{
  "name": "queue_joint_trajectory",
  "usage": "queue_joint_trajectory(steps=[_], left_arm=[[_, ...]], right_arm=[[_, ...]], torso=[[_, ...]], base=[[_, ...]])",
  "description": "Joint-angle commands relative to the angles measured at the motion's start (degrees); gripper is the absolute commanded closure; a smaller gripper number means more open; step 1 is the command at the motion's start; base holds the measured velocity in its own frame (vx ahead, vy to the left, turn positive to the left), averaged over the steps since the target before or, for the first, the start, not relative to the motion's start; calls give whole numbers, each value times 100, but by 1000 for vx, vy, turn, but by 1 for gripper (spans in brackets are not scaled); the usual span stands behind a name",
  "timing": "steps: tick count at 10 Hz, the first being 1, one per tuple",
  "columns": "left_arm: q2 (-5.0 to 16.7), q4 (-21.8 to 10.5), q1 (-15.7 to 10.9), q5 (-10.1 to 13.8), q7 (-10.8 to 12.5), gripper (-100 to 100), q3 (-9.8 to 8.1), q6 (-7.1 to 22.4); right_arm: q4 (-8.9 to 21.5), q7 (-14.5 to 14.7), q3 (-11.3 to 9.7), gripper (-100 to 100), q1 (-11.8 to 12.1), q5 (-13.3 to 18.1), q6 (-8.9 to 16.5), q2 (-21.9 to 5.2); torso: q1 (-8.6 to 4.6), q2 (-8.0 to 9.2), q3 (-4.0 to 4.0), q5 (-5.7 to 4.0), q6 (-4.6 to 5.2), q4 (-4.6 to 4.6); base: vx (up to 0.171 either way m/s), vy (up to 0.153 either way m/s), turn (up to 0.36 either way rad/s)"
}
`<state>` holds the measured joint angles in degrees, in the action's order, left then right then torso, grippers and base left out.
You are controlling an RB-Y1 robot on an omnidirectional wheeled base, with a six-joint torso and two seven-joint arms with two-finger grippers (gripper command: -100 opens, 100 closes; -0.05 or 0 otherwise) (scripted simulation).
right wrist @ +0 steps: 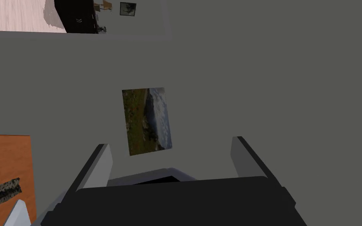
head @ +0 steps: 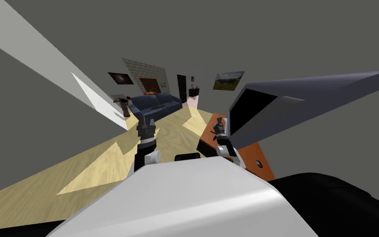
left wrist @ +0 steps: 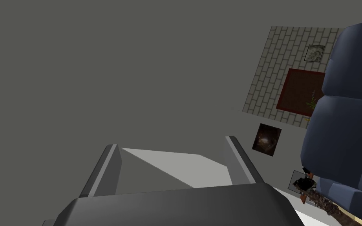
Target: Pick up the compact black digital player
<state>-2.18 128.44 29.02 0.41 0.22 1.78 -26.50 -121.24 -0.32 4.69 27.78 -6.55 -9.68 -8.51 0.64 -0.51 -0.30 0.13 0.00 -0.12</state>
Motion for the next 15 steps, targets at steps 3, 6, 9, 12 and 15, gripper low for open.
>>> queue_joint_trajectory(steps=[3, 6, 9, 12, 15], left_arm=[[0, 0, 0, 0, 0, 0, 0, 0], [1, 0, -1, 0, 0, 0, 0, 0], [1, 0, 0, 0, 0, 0, -1, 0], [1, 0, -1, 0, 0, 0, 0, 0], [1, 0, 0, 0, 0, 0, -1, 0]], right_arm=[[196, -139, 112, -100, 213, -112, 508, -62], [574, -345, 322, -100, 306, -282, 1038, -137], [776, -462, 435, -100, 348, -375, 1451, -169], [1199, -727, 677, -100, 419, -573, 1957, -233], [1418, -873, 804, -100, 447, -677, 2433, -267]], torso=[[-10, 5, 3, -1, 0, 1], [-32, 10, 6, -5, -3, 2], [-21, -5, -3, -3, 0, -1], [-30, 9, 5, -3, -4, 2], [-41, -4, -2, -6, -1, -1]], base=[[101, 145, -112], [101, 115, -130], [110, 129, -118], [92, 130, -135], [110, 94, -110]])
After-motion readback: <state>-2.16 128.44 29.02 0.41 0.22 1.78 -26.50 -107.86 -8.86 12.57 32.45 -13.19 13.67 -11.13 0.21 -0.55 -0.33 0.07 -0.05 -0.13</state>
